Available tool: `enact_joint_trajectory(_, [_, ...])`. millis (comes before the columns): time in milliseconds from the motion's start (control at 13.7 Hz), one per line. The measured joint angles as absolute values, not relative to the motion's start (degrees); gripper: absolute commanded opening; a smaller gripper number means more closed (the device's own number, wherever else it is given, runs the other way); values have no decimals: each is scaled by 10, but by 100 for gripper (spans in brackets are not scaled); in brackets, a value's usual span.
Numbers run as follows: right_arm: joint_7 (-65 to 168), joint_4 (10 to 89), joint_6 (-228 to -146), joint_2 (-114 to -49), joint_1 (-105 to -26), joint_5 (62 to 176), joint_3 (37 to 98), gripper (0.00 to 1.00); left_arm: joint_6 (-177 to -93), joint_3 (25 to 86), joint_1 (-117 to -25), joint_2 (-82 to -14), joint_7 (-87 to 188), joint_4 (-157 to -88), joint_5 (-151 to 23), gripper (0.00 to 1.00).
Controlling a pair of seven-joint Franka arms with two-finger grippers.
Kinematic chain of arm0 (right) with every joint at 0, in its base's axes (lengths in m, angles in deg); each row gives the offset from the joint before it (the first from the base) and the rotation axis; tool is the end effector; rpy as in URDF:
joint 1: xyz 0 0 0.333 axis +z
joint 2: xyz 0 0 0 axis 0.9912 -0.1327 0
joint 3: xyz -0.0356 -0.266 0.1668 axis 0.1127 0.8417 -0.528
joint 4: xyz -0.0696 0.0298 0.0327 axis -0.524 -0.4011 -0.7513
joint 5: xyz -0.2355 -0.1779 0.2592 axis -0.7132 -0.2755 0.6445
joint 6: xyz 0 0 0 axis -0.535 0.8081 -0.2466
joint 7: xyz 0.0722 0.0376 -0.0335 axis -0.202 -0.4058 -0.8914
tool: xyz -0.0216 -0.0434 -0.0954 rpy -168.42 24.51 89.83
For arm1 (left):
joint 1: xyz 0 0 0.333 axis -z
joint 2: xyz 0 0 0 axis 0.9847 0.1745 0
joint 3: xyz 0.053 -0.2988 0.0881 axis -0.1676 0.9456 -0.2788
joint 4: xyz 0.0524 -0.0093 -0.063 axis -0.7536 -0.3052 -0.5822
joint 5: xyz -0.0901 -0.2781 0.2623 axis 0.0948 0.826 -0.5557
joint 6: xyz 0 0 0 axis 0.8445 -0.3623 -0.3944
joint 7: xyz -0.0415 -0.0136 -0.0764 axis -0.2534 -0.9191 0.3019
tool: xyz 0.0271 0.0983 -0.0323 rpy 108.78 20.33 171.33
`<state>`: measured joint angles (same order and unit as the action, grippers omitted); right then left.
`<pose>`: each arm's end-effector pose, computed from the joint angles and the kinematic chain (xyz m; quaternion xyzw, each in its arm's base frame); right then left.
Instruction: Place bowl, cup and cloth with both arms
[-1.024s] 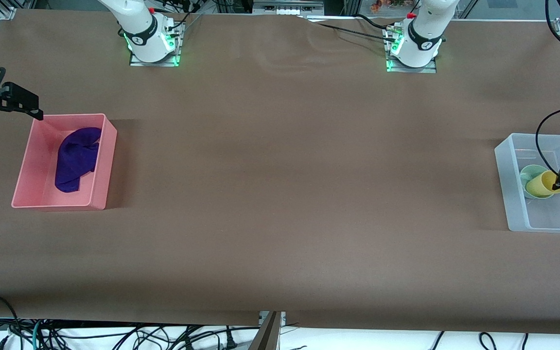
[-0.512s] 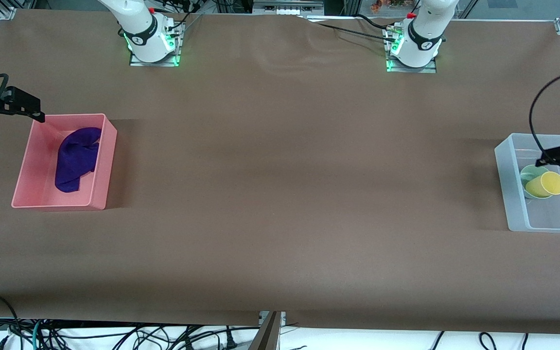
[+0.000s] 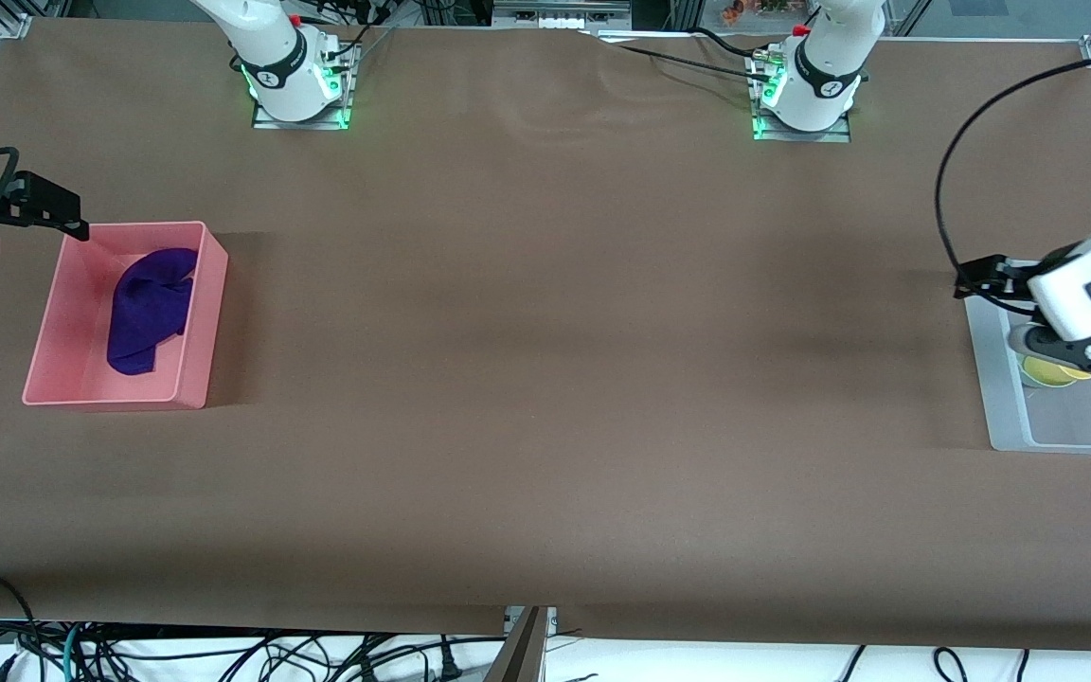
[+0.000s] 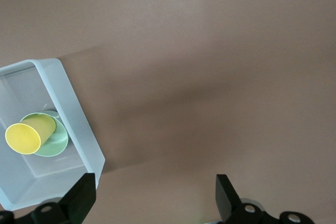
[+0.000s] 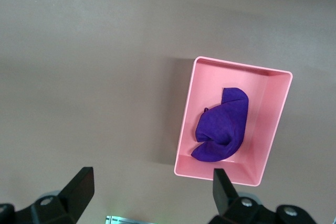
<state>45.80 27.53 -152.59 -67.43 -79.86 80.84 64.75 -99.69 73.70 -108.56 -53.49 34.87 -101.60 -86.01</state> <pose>0.5884 0.0001 0.6260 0.9946 0.0941 -0.0439 0.0084 0.6239 0.0034 0.5286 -0.9830 0.1415 0.1166 0.0091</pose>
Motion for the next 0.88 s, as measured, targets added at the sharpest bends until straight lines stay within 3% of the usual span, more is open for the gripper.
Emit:
enact_joint_trajectory(293, [458,275,-1526,-675,-799,808,648,100,-1001,511,-935,-569,349,-1031,-737,100])
enact_joint_trajectory(439, [458,275,-1526,-675,-799,808,648,100,-1054,416,-853,-599,350,-1073,-727,100])
enact_joint_trajectory(659, [458,275,-1526,-675,-799,808,648,100,-1159,377,-797,-677,405,-1175,-727,100])
enact_joint_trajectory(878, [458,275,-1526,-675,-799,808,648,100,-1164,376,-781,-741,440,-1223,-727,100])
